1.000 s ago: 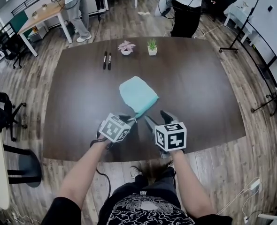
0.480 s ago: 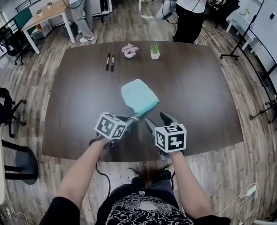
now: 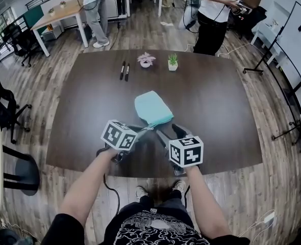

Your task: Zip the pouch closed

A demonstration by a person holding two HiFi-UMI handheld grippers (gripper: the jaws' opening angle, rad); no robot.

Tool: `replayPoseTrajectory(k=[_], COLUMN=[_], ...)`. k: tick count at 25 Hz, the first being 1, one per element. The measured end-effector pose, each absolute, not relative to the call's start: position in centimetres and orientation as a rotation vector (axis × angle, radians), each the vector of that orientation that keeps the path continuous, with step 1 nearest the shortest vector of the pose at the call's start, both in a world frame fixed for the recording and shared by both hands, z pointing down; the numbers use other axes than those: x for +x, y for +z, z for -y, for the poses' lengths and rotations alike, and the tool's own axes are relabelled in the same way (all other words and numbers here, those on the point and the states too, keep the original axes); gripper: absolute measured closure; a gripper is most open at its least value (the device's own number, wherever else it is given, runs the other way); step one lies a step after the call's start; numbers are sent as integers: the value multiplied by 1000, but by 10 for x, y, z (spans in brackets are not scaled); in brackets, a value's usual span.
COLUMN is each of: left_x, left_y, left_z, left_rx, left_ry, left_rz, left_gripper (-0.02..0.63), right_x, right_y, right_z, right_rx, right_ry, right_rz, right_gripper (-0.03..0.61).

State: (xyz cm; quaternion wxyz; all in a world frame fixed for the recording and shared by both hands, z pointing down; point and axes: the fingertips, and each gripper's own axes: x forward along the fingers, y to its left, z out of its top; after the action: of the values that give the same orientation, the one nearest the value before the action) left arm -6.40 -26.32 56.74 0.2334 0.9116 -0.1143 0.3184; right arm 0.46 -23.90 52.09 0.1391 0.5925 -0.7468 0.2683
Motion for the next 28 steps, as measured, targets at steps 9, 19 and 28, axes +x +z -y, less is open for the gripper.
replayPoseTrajectory(k=[9,19,28], left_x=[-46,-32,-27], left_y=[538,523,513], left_z=[266,263,254], left_rx=[2524,2516,2504], left_ry=[847,811,778], left_rz=[352,340,314], left_gripper=[592,592,592], right_x=[16,13,2], right_y=[505,502,501], right_z=[249,260,258], right_rx=[1605,1383,1185], right_ry=[757,776,813], right_rz=[2275,2407,2508], right_gripper=[325,348,401])
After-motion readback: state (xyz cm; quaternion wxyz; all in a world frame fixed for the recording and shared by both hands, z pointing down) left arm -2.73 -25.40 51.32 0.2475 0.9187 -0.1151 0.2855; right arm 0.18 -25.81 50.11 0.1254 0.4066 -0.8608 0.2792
